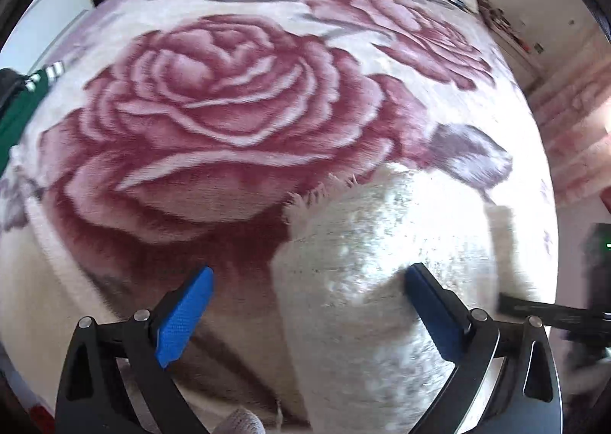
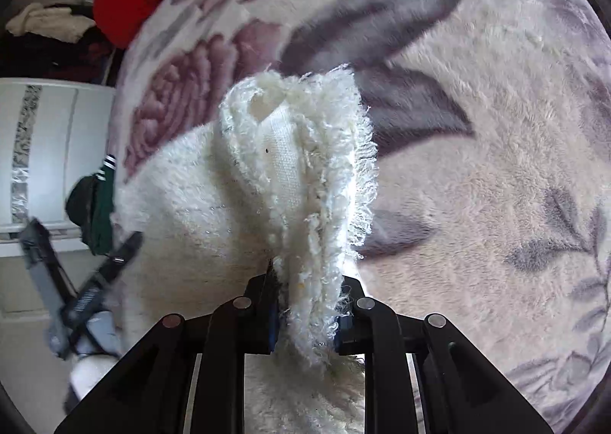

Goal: Fold large clothes

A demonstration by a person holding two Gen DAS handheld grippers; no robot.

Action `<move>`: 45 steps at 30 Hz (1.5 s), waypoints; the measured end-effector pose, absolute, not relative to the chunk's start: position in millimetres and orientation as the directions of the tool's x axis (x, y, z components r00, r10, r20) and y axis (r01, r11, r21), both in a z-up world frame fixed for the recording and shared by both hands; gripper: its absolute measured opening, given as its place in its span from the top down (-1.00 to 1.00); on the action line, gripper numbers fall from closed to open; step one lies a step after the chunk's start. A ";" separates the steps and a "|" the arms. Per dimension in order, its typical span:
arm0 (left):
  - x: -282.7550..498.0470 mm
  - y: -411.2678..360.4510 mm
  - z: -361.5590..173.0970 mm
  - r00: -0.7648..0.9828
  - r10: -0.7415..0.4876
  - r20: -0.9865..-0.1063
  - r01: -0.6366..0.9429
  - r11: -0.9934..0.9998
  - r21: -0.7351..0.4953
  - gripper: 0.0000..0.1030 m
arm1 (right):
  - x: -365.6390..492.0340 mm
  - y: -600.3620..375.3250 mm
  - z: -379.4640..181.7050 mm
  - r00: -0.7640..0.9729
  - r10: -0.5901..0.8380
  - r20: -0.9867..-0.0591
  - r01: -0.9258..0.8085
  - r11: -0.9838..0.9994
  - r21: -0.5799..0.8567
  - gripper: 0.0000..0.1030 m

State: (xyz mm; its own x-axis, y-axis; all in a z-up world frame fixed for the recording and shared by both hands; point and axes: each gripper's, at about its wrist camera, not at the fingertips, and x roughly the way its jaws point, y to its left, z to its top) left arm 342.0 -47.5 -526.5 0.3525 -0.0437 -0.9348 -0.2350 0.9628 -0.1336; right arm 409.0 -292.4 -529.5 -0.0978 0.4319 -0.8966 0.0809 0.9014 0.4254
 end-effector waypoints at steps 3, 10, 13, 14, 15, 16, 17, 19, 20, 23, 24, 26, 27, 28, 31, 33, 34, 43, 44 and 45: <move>346.3 -59.1 -521.2 0.340 -0.037 -0.940 -0.218 0.969 -0.117 -1.00 | 415.3 -284.9 -565.1 -0.119 0.416 -0.901 0.118 0.907 0.403 0.50; 339.9 -58.0 -514.4 0.316 0.021 -0.948 -0.184 0.982 -0.040 -1.00 | 424.4 -306.0 -496.3 -0.046 0.279 -0.959 0.081 0.958 0.275 -0.27; 339.1 -46.4 -518.1 0.310 -0.001 -0.951 -0.206 0.976 -0.068 -1.00 | 404.7 -291.7 -443.7 0.049 0.363 -0.931 0.016 0.931 0.364 -0.27; 339.0 -44.9 -518.0 0.307 0.005 -0.952 -0.210 0.976 -0.062 -1.00 | 401.3 -277.4 -442.0 0.013 0.417 -0.909 -0.010 0.909 0.417 -0.27; 338.2 -43.1 -517.1 0.304 0.014 -0.953 -0.214 0.975 -0.054 -1.00 | 396.8 -260.4 -446.4 -0.045 0.442 -0.896 -0.039 0.895 0.444 -0.26; 337.4 -42.1 -516.0 0.295 0.025 -0.955 -0.219 0.975 -0.042 -1.00 | 392.4 -242.9 -454.7 -0.090 0.454 -0.886 -0.065 0.885 0.460 -0.24; 334.9 -41.0 -514.0 0.290 0.039 -0.956 -0.223 0.974 -0.028 -1.00 | 386.9 -224.5 -469.3 -0.143 0.448 -0.883 -0.084 0.883 0.462 -0.13; 327.4 -38.8 -506.8 0.266 0.090 -0.960 -0.233 0.972 0.027 -1.00 | 374.6 -191.3 -511.2 -0.233 0.432 -0.871 -0.049 0.889 0.454 -0.02; 322.1 -37.4 -503.1 0.264 0.096 -0.960 -0.237 0.971 0.031 -0.99 | 371.0 -179.7 -523.1 -0.244 0.430 -0.869 -0.052 0.889 0.455 -0.02; 300.3 -36.3 -490.2 0.271 0.101 -0.957 -0.278 0.960 0.022 -0.97 | 367.3 -152.7 -519.8 -0.274 0.438 -0.856 -0.110 0.870 0.480 -0.05; 294.8 -37.9 -491.7 0.268 0.096 -0.959 -0.271 0.962 0.021 -0.97 | 368.6 -150.9 -512.7 -0.269 0.435 -0.859 -0.129 0.868 0.480 -0.04; 286.2 -40.4 -507.6 0.235 0.101 -0.967 -0.252 0.967 0.040 -0.84 | 372.9 -162.8 -499.8 -0.228 0.424 -0.876 -0.125 0.880 0.458 -0.01; 284.0 -38.5 -514.8 0.239 0.067 -0.969 -0.249 0.968 0.006 -0.62 | 375.7 -170.7 -495.5 -0.205 0.411 -0.888 -0.111 0.892 0.438 -0.01; 281.1 -35.1 -521.9 0.256 0.026 -0.966 -0.263 0.964 -0.044 -0.48 | 379.5 -180.3 -490.8 -0.185 0.403 -0.897 -0.093 0.901 0.424 -0.01; 285.7 -29.4 -532.8 0.272 -0.021 -0.962 -0.279 0.955 -0.099 -0.23 | 391.2 -199.6 -483.1 -0.147 0.358 -0.922 -0.085 0.924 0.373 0.41; 290.0 -30.3 -536.8 0.282 -0.041 -0.959 -0.268 0.956 -0.120 -0.27 | 399.1 -202.3 -493.5 -0.147 0.316 -0.937 -0.081 0.941 0.329 0.96; 293.0 -30.3 -541.4 0.284 -0.058 -0.957 -0.264 0.955 -0.136 -0.29 | 401.6 -200.2 -503.7 -0.155 0.307 -0.939 -0.079 0.944 0.322 0.98; 291.9 -22.2 -515.5 0.257 -0.132 -0.957 -0.349 0.911 -0.219 -0.41 | 425.9 -184.4 -519.9 -0.226 0.326 -0.918 -0.022 0.940 0.340 0.96; 284.1 -24.5 -504.4 0.282 -0.138 -0.949 -0.341 0.911 -0.234 -0.41 | 426.5 -196.3 -504.9 -0.211 0.381 -0.900 0.010 0.922 0.387 0.93; 277.2 -28.1 -496.3 0.304 -0.123 -0.945 -0.337 0.914 -0.228 -0.38 | 425.6 -205.4 -494.0 -0.192 0.401 -0.896 0.026 0.914 0.404 0.91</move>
